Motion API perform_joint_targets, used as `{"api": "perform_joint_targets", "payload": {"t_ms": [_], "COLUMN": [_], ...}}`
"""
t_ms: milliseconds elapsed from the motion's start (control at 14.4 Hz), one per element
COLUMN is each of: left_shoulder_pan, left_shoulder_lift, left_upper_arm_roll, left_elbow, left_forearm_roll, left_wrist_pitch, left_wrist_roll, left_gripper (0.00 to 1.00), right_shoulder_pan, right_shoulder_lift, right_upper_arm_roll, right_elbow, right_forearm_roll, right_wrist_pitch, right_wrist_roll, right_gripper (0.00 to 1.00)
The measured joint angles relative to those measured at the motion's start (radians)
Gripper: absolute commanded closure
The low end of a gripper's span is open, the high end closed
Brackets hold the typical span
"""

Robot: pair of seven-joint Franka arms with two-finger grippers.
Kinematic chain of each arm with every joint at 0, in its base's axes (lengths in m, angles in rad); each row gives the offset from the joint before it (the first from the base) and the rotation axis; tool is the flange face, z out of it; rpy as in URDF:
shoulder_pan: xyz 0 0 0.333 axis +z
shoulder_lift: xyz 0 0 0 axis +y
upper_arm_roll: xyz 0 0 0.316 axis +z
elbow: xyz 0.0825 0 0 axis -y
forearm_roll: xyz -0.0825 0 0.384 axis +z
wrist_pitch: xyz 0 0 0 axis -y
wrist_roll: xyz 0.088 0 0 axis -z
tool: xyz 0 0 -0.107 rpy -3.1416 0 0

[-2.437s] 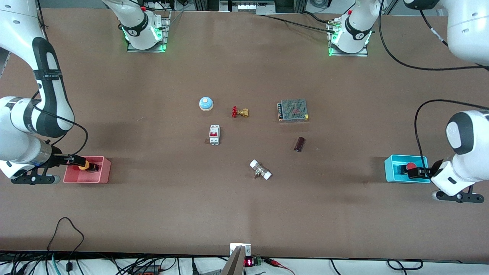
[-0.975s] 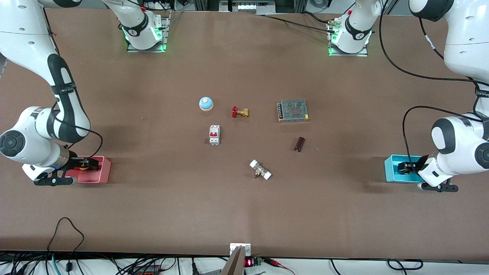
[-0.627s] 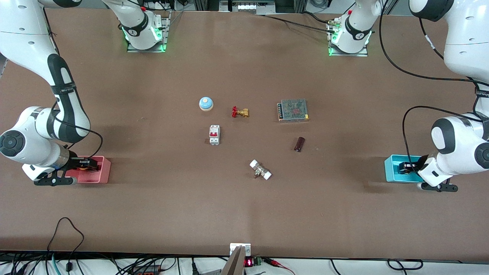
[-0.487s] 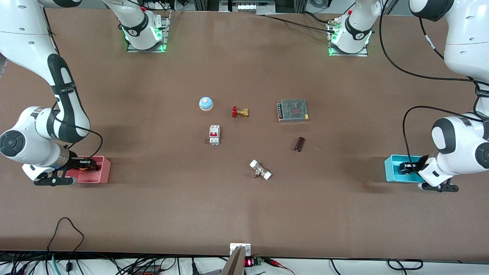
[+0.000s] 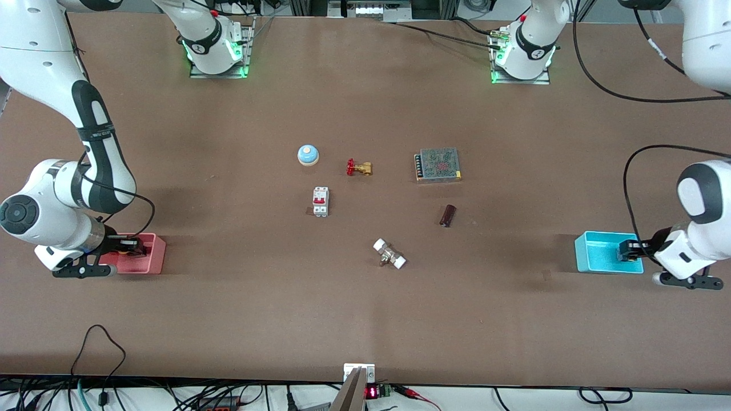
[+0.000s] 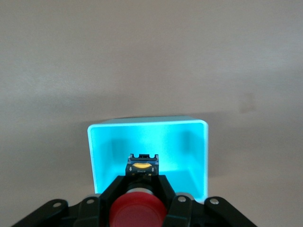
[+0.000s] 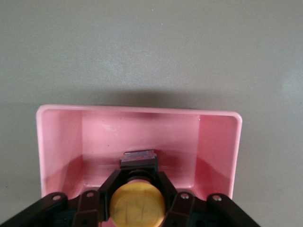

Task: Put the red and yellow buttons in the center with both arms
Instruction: 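Carry the yellow button toward the table center while the left gripper carries the red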

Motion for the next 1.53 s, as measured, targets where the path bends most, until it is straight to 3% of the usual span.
{"api": "perform_joint_targets", "payload": {"t_ms": [278,557,905,1184,1532], "left_shoulder_pan": [-0.080,-0.167,-0.218,-0.259,-0.317], "left_shoulder_lift": [-0.056,-0.062,-0.060,-0.060,-0.059], "left_upper_arm_roll": [-0.008,-0.034,-0.137,-0.174,-0.176], "left_elbow": [0.012,-0.010,-0.096,-0.173,-0.290], "left_forearm_roll": [0.000,0.000,0.000,0.000,0.000], "left_wrist_pitch": [-0.122,-0.201,-0.181,-0.121,0.028], "left_wrist_roll": [-0.033,-0.159,-0.382,-0.499,-0.603], "left_gripper": [0.70,0.71,0.71,0.72,0.72], "right_shoulder_pan": [0.000,-0.001,0.004,0.035,0.120], "right_shoulder_lift": [-0.062,-0.208,-0.336,-0.353,-0.319], "right_upper_arm_roll": [0.002,0.019,0.157,0.277,0.292], "right_elbow": [0.012,0.022,0.005,-0.084,-0.277], "right_forearm_roll": [0.000,0.003,0.032,0.031,0.030], "right_wrist_pitch": [-0.094,-0.283,-0.466,-0.395,-0.071], "right_wrist_roll": [-0.056,-0.108,0.076,0.292,0.351], "right_gripper": [0.64,0.64,0.64,0.64,0.64]}}
